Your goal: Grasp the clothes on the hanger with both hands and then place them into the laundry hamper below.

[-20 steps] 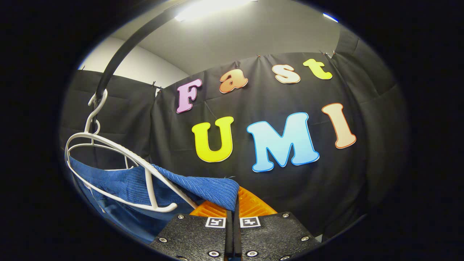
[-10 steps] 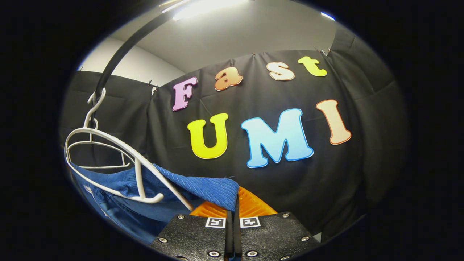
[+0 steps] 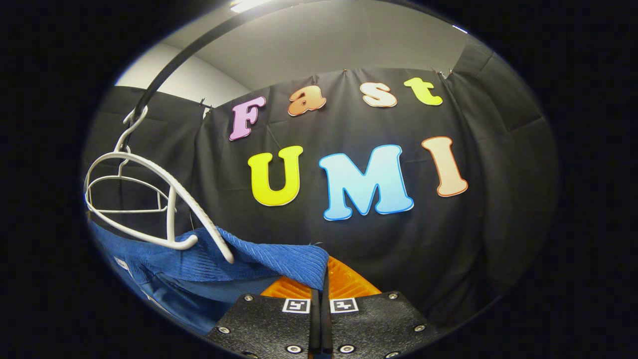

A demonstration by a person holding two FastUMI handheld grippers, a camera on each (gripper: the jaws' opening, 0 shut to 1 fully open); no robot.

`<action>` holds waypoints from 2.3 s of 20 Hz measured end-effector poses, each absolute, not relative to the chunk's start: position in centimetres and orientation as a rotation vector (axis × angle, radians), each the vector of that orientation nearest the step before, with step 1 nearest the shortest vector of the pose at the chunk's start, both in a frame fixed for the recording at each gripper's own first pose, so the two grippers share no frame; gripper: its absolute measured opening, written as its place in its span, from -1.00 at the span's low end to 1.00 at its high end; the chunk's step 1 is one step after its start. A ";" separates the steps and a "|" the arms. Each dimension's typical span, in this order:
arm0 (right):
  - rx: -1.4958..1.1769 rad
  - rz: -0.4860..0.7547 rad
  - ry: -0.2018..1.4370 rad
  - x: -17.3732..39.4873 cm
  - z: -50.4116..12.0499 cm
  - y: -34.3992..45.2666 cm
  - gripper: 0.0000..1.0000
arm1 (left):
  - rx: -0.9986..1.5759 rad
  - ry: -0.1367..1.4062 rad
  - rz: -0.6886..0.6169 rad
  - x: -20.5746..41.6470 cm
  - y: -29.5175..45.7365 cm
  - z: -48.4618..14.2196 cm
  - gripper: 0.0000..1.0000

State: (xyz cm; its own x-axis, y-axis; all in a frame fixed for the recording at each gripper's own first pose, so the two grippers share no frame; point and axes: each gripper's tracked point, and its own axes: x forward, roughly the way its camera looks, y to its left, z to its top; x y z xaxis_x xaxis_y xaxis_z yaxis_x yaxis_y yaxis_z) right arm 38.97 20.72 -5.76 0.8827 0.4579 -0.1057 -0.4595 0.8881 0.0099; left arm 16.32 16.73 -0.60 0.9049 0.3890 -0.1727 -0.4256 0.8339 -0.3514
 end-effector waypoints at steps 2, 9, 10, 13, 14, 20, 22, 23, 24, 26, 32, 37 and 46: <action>-0.029 0.468 0.129 38.5 -6.6 19.3 -0.99 | -0.399 0.113 0.422 15.8 15.9 -1.5 -0.96; -0.053 0.458 0.208 35.2 -8.9 15.1 -0.99 | -0.410 0.136 0.408 12.1 14.0 -2.2 -0.96; -0.051 0.457 0.222 34.5 -9.1 14.7 -0.99 | -0.401 0.139 0.412 11.8 13.8 -2.2 -0.96; -0.025 0.453 0.248 32.5 -8.9 13.4 -0.99 | -0.374 0.163 0.420 11.0 13.0 -2.5 -0.96; -0.019 0.447 0.247 31.7 -8.5 12.9 -0.99 | -0.372 0.165 0.420 10.5 12.6 -2.5 -0.96; -0.055 0.399 0.259 27.4 -8.2 10.6 -0.99 | -0.330 0.223 0.344 6.5 10.5 -4.0 -0.96; -0.055 0.370 0.280 24.6 -8.0 10.1 -0.99 | -0.306 0.250 0.305 6.5 10.2 -4.5 -0.96; -0.059 0.352 0.286 23.3 -7.8 10.0 -0.99 | -0.294 0.266 0.270 6.3 9.9 -4.5 -0.94; -0.063 0.335 0.284 22.0 -7.7 10.0 -0.99 | -0.276 0.279 0.225 6.3 9.4 -4.6 -0.94; -0.069 0.294 0.289 19.8 -6.9 10.3 -0.99 | -0.235 0.318 0.150 6.3 8.8 -4.9 -1.00; -0.088 0.246 0.263 11.5 -4.4 12.4 -1.00 | -0.096 0.286 -0.135 6.1 5.5 -3.6 -0.94; -0.049 0.228 0.287 5.4 -4.7 13.7 -0.98 | -0.121 0.241 -0.259 4.1 3.1 -1.4 -0.94; 0.051 0.308 0.490 4.1 -10.7 13.4 -0.99 | -0.196 0.344 -0.143 4.3 2.3 -6.5 -0.93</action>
